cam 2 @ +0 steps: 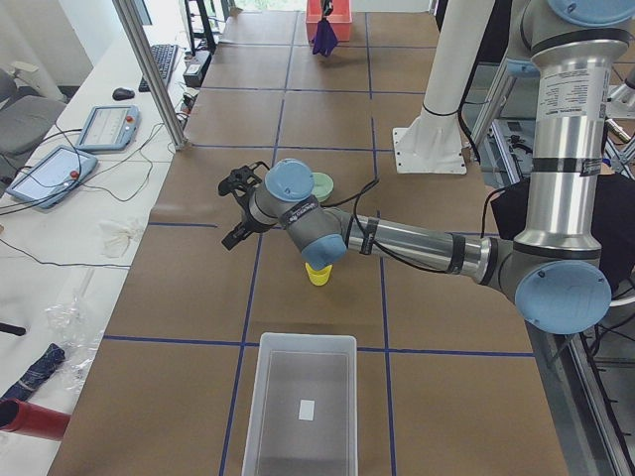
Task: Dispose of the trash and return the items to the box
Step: 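Lift the purple cloth with the right gripper and carry it off the table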
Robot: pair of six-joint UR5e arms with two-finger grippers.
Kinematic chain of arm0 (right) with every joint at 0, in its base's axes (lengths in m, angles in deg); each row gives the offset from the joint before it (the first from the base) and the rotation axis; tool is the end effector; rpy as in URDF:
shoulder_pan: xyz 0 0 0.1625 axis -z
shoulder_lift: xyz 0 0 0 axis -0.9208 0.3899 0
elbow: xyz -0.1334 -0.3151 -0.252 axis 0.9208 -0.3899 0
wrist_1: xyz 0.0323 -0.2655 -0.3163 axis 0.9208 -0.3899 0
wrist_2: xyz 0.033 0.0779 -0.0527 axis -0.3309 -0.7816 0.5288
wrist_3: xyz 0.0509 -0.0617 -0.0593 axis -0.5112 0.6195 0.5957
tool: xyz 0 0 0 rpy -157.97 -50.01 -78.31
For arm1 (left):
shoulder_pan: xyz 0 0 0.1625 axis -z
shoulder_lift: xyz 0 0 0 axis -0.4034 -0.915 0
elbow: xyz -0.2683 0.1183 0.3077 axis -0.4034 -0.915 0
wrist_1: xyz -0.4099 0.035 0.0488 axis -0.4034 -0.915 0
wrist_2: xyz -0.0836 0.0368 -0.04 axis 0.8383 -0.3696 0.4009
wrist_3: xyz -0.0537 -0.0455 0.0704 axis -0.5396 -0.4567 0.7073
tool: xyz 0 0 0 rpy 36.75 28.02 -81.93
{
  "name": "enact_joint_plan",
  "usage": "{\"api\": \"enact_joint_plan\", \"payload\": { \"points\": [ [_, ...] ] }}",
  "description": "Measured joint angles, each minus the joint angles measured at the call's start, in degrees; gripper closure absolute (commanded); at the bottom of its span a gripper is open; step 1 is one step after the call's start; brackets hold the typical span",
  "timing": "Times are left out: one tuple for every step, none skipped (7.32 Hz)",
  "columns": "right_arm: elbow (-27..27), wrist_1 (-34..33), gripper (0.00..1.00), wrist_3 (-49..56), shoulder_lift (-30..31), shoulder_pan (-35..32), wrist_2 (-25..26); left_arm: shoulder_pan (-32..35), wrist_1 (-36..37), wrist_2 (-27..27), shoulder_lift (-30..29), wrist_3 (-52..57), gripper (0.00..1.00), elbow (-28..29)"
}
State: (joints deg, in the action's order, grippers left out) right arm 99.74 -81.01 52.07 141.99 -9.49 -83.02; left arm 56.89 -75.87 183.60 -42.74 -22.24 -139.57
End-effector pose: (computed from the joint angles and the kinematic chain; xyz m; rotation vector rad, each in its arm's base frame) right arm -0.0210 -0.3995 0.5233 0.2993 -0.7099 -0.2564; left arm 0.0160 -0.5015 0.4840 0.7880 0.8247 0.3709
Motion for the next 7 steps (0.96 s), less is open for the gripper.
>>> {"api": "enact_joint_plan", "payload": {
  "points": [
    [0.04,-7.25,1.00,10.88,-1.40,-7.03,-2.10,0.00,-0.02,0.01,0.40,0.00,0.00,-0.41],
    [-0.80,-15.89,1.00,22.13,-4.63,-13.77,-2.71,-0.01,-0.45,0.01,0.82,0.00,0.00,-0.56],
    [-4.11,-24.95,1.00,34.32,-10.27,-20.54,-2.20,-0.05,-1.39,0.01,1.40,-0.02,0.00,-0.61],
    [-11.08,-30.91,0.41,45.60,-16.60,-25.71,-0.66,-0.10,-2.13,0.03,1.85,-0.06,0.00,-0.63],
    [-19.57,-31.22,0.00,52.72,-20.43,-28.31,0.79,-0.14,-2.43,0.05,2.08,-0.21,0.00,-0.62],
    [-25.78,-26.13,0.01,53.06,-20.58,-28.86,0.51,-0.16,-2.52,0.01,2.21,-0.74,0.00,-0.56],
    [-27.92,-18.44,0.02,45.83,-18.44,-27.41,-1.52,-0.17,-2.56,-0.13,2.60,-1.83,0.00,-0.56]
  ]
}}
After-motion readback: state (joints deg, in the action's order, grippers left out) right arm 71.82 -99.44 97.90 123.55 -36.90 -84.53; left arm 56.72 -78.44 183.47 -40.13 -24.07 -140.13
